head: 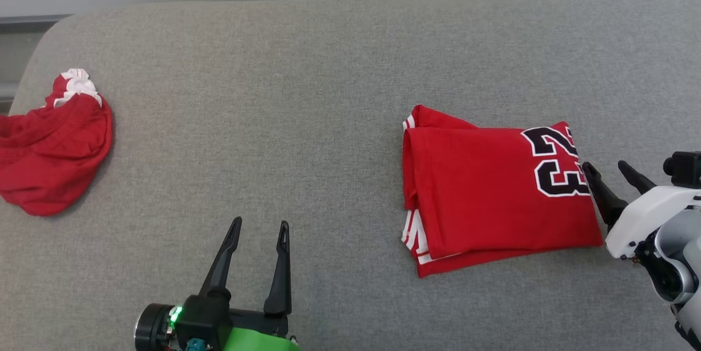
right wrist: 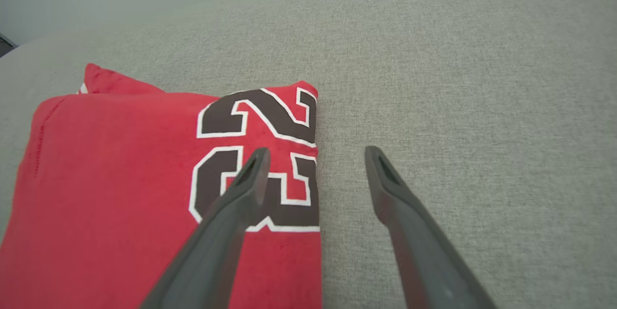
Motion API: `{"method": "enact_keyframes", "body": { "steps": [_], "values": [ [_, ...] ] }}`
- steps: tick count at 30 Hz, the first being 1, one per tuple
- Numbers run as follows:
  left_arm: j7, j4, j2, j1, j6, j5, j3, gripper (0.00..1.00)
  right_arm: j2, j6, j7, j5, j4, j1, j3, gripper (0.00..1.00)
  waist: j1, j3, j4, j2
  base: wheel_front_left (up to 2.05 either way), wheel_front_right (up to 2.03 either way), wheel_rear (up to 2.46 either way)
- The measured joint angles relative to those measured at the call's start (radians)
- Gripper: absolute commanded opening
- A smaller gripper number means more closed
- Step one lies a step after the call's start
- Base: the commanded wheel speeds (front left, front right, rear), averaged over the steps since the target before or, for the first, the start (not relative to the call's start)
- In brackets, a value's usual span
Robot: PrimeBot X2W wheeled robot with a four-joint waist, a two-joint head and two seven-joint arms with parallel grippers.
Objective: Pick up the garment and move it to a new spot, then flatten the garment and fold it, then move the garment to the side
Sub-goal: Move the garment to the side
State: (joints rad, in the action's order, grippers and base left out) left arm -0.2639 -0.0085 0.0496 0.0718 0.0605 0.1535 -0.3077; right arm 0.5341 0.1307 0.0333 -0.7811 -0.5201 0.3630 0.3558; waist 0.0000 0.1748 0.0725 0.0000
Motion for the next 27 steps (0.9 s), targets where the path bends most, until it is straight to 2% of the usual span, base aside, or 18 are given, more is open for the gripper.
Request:
{"method": "enact_keyframes", "body": {
  "steps": [7,8,9,10,14,18,27],
  "values": [
    [0.0,-0.002,0.0,-0.032,-0.009,0.009,-0.004,1.0,0.009,0.0,-0.051,-0.052,-0.057,0.037,0.065,1.0,0.0,0.05,0.022,0.0,0.0,0.0,0.0],
    [0.0,-0.002,0.0,-0.035,-0.009,0.01,-0.003,1.0,0.009,0.0,-0.059,-0.066,-0.059,0.045,0.075,0.84,0.0,0.059,0.025,0.0,0.0,0.0,0.0],
    [0.0,-0.002,0.0,-0.037,-0.009,0.01,-0.003,1.0,0.01,0.0,-0.066,-0.072,-0.059,0.051,0.086,0.58,0.0,0.066,0.026,0.0,0.0,0.0,0.0],
    [0.0,-0.001,0.0,-0.04,-0.01,0.01,-0.002,1.0,0.013,0.0,-0.067,-0.076,-0.057,0.058,0.097,0.01,0.0,0.075,0.028,0.0,0.0,0.0,0.0],
    [0.0,-0.005,0.0,-0.06,-0.018,0.007,0.001,1.0,0.045,0.0,-0.041,-0.069,-0.039,0.106,0.145,0.0,0.0,0.112,0.031,0.0,0.0,0.0,0.0],
    [0.0,-0.015,0.0,-0.085,-0.031,-0.009,0.003,1.0,0.105,0.001,0.024,0.005,-0.041,0.203,0.171,0.0,0.0,0.154,0.026,0.0,0.0,0.0,0.0],
    [0.0,-0.084,0.0,-0.188,-0.076,-0.056,-0.015,1.0,0.241,0.001,0.057,0.094,-0.106,0.464,0.113,0.0,0.0001,0.282,0.001,0.0,0.0,0.0,0.0]
  ]
}}
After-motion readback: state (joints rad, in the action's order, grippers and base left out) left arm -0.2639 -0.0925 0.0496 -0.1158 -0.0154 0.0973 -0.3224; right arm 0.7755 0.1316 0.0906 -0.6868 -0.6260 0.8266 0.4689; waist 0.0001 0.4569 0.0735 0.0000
